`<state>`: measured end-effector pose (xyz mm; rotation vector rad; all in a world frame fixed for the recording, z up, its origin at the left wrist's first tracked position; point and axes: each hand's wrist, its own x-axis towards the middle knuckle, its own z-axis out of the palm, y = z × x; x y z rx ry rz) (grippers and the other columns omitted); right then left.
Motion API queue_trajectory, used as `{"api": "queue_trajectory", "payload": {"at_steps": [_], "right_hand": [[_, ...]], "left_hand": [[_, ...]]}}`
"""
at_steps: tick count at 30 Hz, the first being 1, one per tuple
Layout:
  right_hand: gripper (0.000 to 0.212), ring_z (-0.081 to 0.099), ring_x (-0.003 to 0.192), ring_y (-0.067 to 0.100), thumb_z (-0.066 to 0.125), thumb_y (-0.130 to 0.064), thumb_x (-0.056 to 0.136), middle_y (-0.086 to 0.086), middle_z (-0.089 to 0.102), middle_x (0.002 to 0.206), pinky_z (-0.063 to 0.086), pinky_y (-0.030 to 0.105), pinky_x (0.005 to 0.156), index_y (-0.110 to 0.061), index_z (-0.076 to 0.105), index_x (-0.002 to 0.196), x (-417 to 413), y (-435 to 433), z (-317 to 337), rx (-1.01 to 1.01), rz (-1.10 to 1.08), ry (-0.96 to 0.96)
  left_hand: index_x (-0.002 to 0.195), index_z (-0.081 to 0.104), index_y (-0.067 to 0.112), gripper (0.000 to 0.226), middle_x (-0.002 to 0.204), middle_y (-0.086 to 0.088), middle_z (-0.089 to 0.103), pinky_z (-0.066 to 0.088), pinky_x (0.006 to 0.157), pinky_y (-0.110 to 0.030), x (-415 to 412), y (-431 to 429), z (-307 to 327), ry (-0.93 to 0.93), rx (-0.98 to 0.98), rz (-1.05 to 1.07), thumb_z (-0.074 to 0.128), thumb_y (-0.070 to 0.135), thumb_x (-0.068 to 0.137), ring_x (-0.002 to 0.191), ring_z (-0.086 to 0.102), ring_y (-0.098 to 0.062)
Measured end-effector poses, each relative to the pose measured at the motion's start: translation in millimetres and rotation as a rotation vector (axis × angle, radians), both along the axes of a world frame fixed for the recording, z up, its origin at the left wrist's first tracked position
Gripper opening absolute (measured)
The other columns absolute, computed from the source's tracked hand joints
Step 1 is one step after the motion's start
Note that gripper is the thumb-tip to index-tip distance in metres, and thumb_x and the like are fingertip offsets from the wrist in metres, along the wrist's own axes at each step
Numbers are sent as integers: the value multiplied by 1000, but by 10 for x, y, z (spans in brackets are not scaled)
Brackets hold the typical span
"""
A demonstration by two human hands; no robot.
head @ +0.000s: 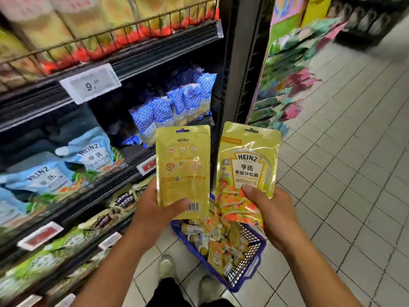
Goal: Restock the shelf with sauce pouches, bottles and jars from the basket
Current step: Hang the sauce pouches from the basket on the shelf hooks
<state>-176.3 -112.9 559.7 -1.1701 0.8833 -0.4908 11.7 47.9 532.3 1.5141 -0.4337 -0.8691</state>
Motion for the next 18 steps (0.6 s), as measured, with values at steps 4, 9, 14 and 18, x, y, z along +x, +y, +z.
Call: {"api": "queue_trajectory", "payload": {"at_steps": [4, 9, 14, 18], "right_hand": [[29, 77, 83, 25, 79, -45, 64, 3, 79, 95, 59, 26, 62, -37, 78, 91, 168, 174, 81, -21, 119, -30], [25, 77, 83, 27, 78, -37, 69, 6, 79, 94, 59, 27, 63, -34, 79, 94, 496, 458, 146, -50, 268, -55], [25, 77, 86, 26, 84, -32, 73, 7, 79, 96, 60, 27, 64, -32, 79, 97, 908, 836, 192, -61, 417, -74], [18, 77, 80, 22, 75, -22, 79, 4, 79, 90, 58, 23, 59, -36, 80, 89, 1234, 1249, 243, -88, 498, -102]], "left_hand": [[113, 62, 35, 71, 102, 9, 77, 58, 64, -20, -32, 351, 74, -30, -7, 134, 89, 37, 48, 90, 74, -11], [107, 65, 45, 67, 105, 5, 76, 60, 76, -39, 30, 821, 138, -69, 4, 288, 94, 40, 47, 94, 74, -18], [102, 65, 50, 60, 106, 7, 76, 61, 70, -32, 123, 1361, 254, -107, -5, 404, 92, 31, 52, 94, 74, -17], [109, 64, 40, 63, 104, 8, 75, 60, 69, -28, 170, 1880, 411, -159, 8, 524, 90, 27, 53, 92, 73, -13]]}}
